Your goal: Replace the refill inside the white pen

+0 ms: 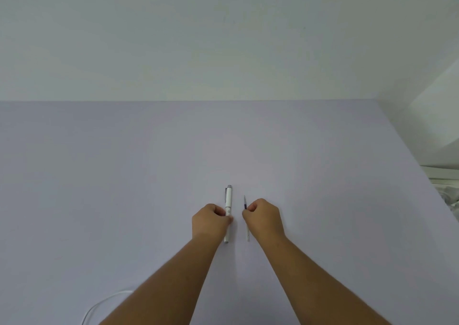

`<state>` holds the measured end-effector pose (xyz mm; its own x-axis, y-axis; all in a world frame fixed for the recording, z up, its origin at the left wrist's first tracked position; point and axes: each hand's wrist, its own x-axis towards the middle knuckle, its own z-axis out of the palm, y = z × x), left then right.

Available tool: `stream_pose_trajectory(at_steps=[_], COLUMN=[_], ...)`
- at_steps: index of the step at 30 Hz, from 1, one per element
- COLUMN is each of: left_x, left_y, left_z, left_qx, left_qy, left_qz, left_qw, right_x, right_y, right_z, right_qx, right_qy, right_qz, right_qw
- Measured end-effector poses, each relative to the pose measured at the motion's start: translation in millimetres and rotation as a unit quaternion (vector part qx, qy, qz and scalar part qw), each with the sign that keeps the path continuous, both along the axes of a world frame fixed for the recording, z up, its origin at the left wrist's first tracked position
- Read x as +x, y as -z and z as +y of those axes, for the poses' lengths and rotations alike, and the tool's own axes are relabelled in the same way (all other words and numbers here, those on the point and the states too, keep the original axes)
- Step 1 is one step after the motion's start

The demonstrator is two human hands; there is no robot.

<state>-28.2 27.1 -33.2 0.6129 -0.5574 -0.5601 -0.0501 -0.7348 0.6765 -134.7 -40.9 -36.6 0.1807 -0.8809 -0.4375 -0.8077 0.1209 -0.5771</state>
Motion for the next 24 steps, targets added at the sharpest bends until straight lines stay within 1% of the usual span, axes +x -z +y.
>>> stream_pose_trajectory(at_steps=[11,24], left_x=[2.2,7.7], left_y=[1.4,2.4], left_z=[1.1,6.5], left_qx=[-0.009,-0.001], left_qy=[-0.003,0.008], left_qz=[-0.001,-0.003], left_qw=[1.000,1.000], right_x=[0.1,-1.4], right_y=[3.2,0.1], right_z=[1.1,4.7], right_qx=[-0.012,-0.002], right_qy=[0.014,0.033], right_qz=[-0.003,-0.016], right_qw=[1.000,0.999])
